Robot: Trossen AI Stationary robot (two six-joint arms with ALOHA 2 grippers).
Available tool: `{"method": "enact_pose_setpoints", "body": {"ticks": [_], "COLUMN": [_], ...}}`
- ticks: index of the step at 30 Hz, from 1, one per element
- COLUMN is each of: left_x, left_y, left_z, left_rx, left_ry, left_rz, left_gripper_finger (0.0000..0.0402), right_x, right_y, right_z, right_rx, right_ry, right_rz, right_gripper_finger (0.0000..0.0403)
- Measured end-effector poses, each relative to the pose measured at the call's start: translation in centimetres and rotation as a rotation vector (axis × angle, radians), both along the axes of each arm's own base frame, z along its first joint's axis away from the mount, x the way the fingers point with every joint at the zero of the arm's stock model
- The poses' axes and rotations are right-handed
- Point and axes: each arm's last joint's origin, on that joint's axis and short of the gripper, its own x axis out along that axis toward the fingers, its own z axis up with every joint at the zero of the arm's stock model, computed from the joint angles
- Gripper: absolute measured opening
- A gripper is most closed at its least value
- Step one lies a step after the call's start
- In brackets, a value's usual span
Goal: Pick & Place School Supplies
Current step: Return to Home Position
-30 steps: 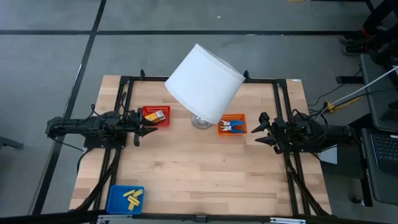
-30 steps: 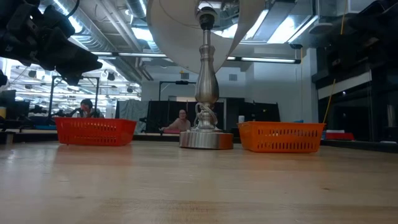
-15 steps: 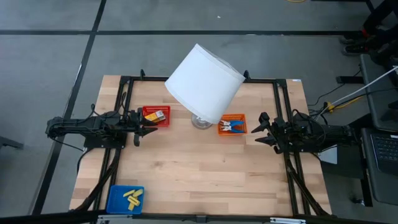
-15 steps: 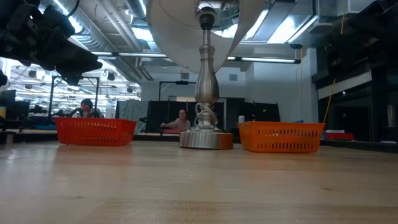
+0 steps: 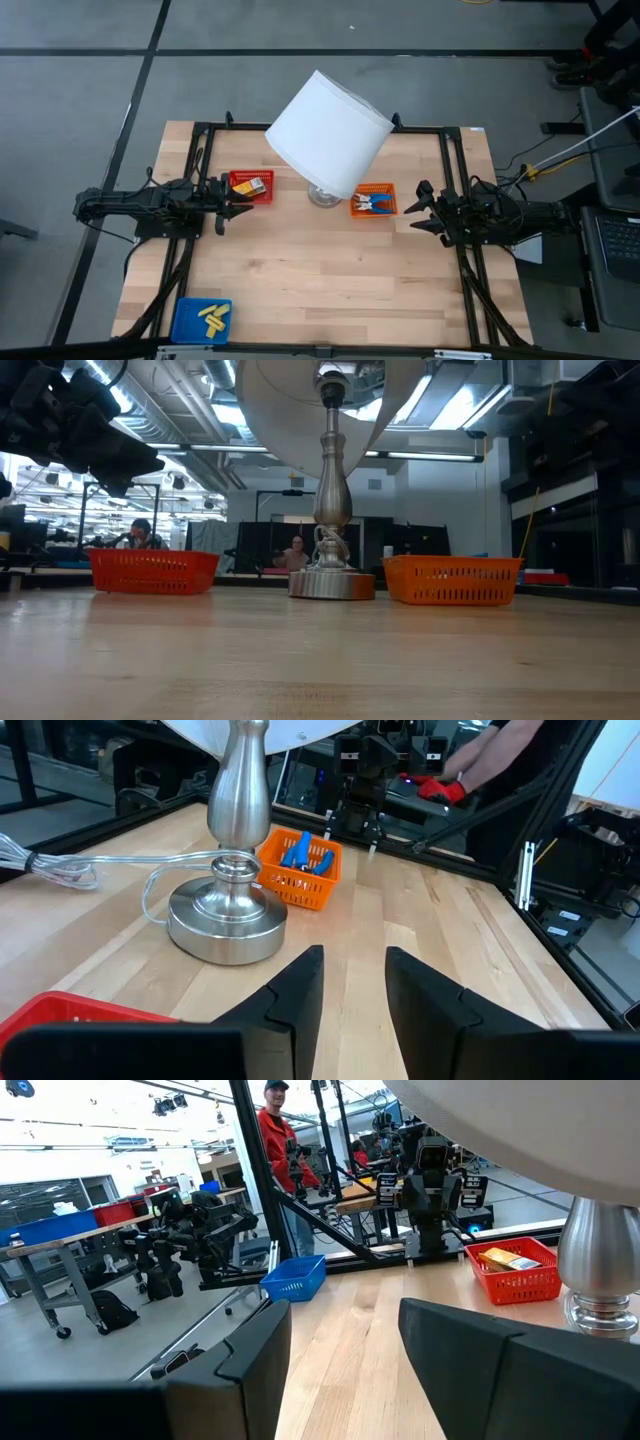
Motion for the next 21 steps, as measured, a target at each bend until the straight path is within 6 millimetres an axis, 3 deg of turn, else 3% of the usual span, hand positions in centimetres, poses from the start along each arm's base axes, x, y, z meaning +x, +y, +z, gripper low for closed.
{"method": "enact_pose_setpoints", "body": {"ticks": [21], "left_x": [0.00], "left_y": [0.00], "left_z": [0.00], "left_rx": [0.000], "left_ry": [0.000], "left_rz": [0.000], "left_gripper_finger": [0.0107], "right_x": [0.00], "right_y": [0.00], "right_z": [0.00], "right_rx": [0.000], "right_ry": [0.000], "right_rz": [0.000], "right_gripper_finger": [0.0192]}}
